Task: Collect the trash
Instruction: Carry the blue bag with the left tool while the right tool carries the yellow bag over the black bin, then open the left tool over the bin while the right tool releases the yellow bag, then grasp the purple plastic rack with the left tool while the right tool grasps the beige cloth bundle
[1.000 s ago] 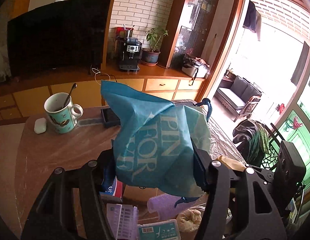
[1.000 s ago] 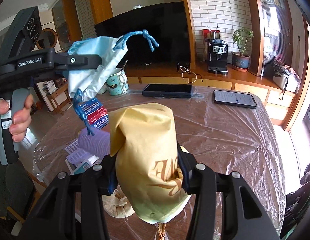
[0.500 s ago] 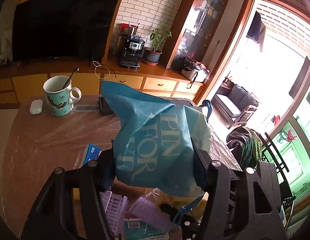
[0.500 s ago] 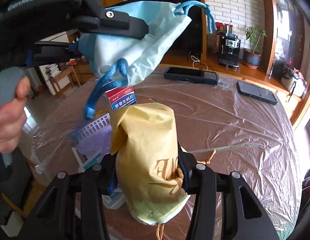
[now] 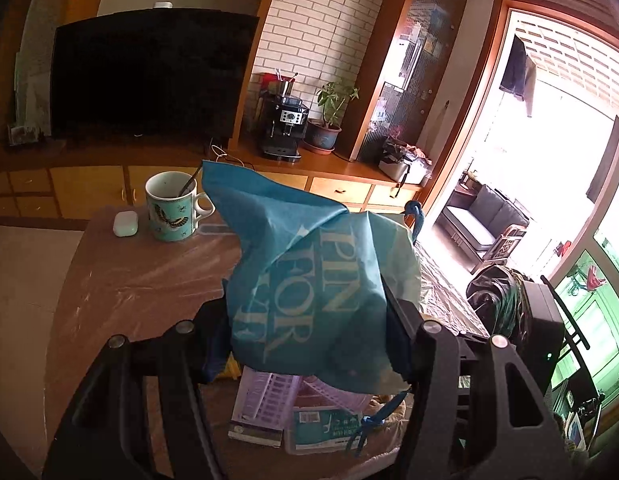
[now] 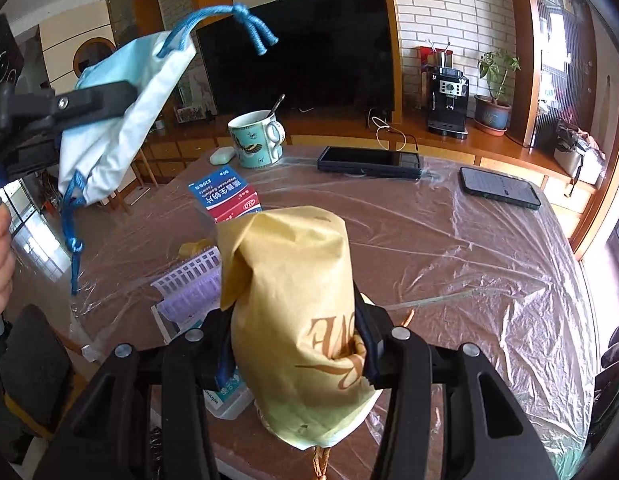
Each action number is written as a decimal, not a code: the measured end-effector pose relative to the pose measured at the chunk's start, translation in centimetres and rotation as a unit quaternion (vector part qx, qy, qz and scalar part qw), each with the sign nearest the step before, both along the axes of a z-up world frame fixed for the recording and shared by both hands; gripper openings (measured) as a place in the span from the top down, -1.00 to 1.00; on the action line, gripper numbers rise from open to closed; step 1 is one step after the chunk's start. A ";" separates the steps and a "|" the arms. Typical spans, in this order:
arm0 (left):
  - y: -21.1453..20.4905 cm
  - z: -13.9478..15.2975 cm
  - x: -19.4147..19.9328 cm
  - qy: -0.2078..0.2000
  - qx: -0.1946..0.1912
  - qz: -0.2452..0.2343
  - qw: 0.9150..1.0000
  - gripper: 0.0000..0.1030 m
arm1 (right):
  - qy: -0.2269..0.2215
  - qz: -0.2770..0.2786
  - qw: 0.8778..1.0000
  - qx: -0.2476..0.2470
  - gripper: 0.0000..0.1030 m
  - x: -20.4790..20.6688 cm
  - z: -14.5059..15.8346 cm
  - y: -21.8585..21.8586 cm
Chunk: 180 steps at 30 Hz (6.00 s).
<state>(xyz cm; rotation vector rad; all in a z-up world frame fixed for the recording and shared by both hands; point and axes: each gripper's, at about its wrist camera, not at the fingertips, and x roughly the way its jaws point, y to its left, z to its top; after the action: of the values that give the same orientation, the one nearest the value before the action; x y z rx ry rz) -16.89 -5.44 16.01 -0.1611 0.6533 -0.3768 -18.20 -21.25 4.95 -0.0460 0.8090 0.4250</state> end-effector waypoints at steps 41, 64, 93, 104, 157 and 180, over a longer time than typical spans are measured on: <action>-0.4 -4.8 -12.3 0.046 0.037 -0.074 0.995 -0.22 | 0.005 0.057 0.996 0.061 0.10 -13.2 2.2 -2.7; -2.7 -11.6 -15.5 0.097 0.116 -0.112 0.982 -0.22 | 0.090 0.067 0.993 0.041 0.10 -17.1 -3.6 -2.2; -4.6 -20.3 -14.2 0.171 0.176 -0.143 0.959 -0.22 | 0.192 0.043 0.980 -0.001 0.10 -15.6 -12.5 -1.5; -5.1 -21.8 -13.7 0.186 0.191 -0.154 0.951 -0.22 | 0.211 0.037 0.977 -0.009 0.09 -14.8 -14.2 -1.0; 1.3 -6.7 -11.6 -0.033 0.081 -0.010 0.996 -0.97 | -0.025 -0.059 0.996 -0.066 -0.93 -13.2 -2.9 -2.6; 0.0 -10.3 0.9 0.081 0.106 -0.043 0.990 -0.97 | 0.030 -0.062 0.995 -0.068 -0.87 -5.0 -6.4 -1.5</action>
<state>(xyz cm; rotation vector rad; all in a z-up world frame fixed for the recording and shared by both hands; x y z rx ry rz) -15.97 -5.48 5.75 0.0394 0.8588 -0.3765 -23.19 -22.77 -1.47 -0.1099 0.8937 0.2554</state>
